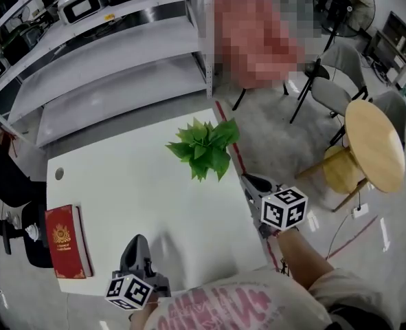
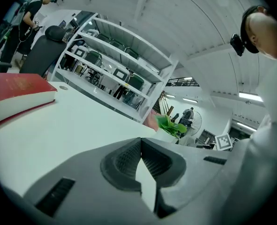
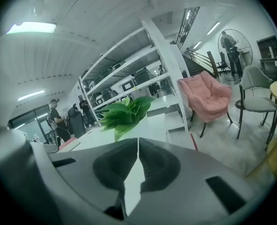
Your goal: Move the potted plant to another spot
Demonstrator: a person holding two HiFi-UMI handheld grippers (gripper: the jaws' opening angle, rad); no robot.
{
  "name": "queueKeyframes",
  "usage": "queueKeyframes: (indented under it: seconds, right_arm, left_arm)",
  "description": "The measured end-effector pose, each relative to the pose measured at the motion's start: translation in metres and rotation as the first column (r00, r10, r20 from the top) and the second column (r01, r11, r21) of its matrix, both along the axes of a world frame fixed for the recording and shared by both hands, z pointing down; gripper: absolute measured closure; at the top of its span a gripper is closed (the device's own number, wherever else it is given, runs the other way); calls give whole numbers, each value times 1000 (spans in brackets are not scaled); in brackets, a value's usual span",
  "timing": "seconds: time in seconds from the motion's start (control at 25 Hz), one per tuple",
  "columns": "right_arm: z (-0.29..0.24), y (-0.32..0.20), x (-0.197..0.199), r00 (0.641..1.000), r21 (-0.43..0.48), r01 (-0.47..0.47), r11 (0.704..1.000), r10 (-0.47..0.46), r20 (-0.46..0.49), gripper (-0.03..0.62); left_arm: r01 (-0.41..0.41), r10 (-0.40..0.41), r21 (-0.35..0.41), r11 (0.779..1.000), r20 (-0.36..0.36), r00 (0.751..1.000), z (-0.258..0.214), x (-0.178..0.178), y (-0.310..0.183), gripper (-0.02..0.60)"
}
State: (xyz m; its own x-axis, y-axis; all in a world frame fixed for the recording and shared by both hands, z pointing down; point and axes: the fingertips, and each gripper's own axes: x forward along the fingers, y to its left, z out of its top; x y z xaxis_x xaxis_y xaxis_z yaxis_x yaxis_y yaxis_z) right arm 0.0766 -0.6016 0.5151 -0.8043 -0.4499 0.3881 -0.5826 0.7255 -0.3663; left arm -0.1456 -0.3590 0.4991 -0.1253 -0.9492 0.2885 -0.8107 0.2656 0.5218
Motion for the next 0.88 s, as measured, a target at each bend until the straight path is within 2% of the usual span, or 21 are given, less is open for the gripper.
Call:
queueKeyframes:
  seconds: [0.08,0.2,0.32,0.44,0.56,0.68,0.88]
  right_arm:
    - [7,-6,-7,999,-7,24,1000,-24,22,560]
    - [13,-13,-19,995,12,91,996,-91,32,466]
    - [18,-13,-33,982,46,185,982,-186,13,274]
    - [23,-15,-44,971,64,236,970,-237,4,162]
    - [29,-21,-55,970,78,242,967,-243,9,130]
    - [38,-24,-67,963,98,269,958,-266,-38,112]
    - [40,-32,-89,950,163,310,937,-298,-90,95]
  left_arm:
    - [-7,6,-15,1000,-6,1000,7,-5,-6,578]
    - [-7,6,-41,999,-22,1000,18,-12,-10,578]
    - [-5,3,-64,998,-30,1000,25,-18,-10,578]
    - [-2,0,-69,998,-40,999,29,-21,-8,578]
    - [-10,7,-73,997,-46,999,32,-23,-7,578]
    - [-12,9,-66,998,-40,999,33,-25,-9,578]
    - [29,-31,-56,998,-38,999,34,-39,-6,578]
